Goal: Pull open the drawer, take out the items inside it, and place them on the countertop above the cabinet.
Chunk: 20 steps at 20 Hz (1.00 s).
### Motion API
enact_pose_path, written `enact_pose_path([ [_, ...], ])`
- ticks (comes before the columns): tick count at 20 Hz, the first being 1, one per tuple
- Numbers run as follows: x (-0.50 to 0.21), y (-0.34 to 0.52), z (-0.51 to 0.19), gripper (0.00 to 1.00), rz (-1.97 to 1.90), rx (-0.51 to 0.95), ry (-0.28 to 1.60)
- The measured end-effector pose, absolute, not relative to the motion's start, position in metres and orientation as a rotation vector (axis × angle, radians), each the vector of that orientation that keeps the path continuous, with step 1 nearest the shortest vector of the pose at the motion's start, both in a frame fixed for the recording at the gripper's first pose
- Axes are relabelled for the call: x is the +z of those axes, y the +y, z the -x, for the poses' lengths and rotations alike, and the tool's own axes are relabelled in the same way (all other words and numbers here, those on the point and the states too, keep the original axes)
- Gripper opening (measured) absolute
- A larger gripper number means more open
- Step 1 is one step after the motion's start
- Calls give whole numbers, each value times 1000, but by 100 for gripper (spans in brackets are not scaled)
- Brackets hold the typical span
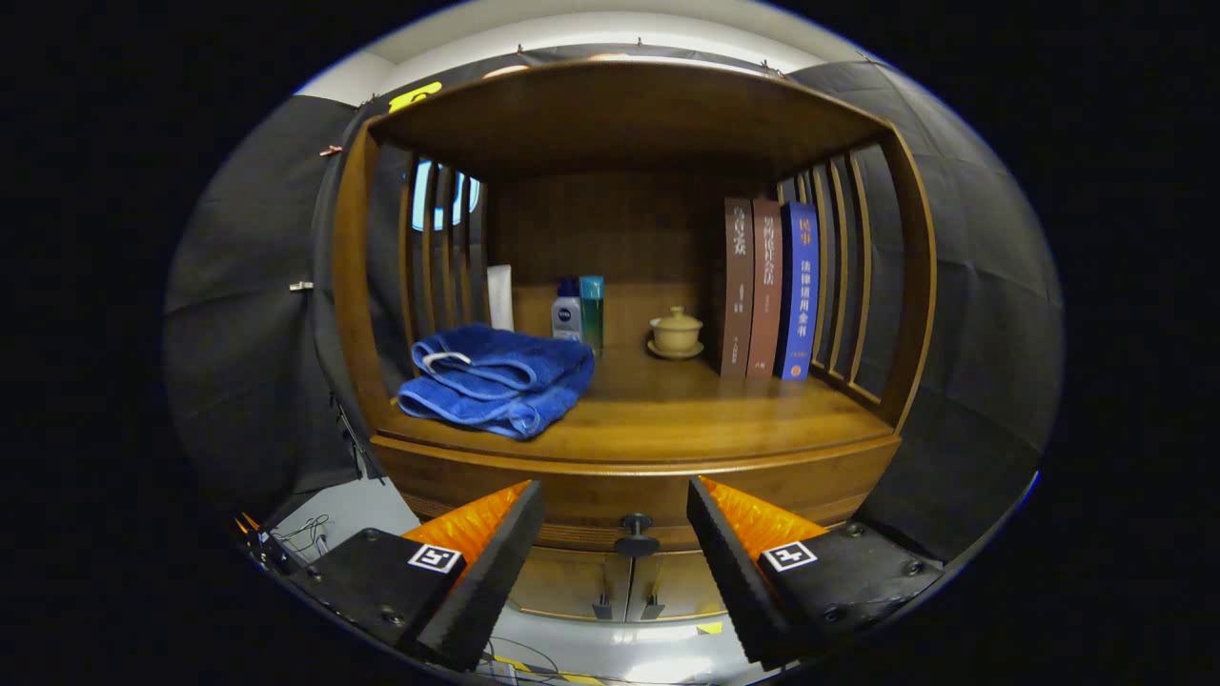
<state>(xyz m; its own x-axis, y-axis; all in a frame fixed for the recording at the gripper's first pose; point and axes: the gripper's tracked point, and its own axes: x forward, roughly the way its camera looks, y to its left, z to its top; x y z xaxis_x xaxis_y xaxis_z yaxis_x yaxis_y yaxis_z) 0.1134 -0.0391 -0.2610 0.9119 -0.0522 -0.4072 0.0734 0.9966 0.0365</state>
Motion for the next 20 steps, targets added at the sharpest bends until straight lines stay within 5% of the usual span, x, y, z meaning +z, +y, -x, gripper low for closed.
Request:
enact_pose_path([
  [9, -352, -47, -134, 90, -88, -88, 560],
  [13, -371, -51, -141, 73, -102, -98, 595],
  [15, -378, -49, -142, 55, -104, -93, 605],
  [18, -372, -50, -138, 39, -83, -95, 604],
  [20, -376, -51, -140, 38, -71, -90, 616],
])
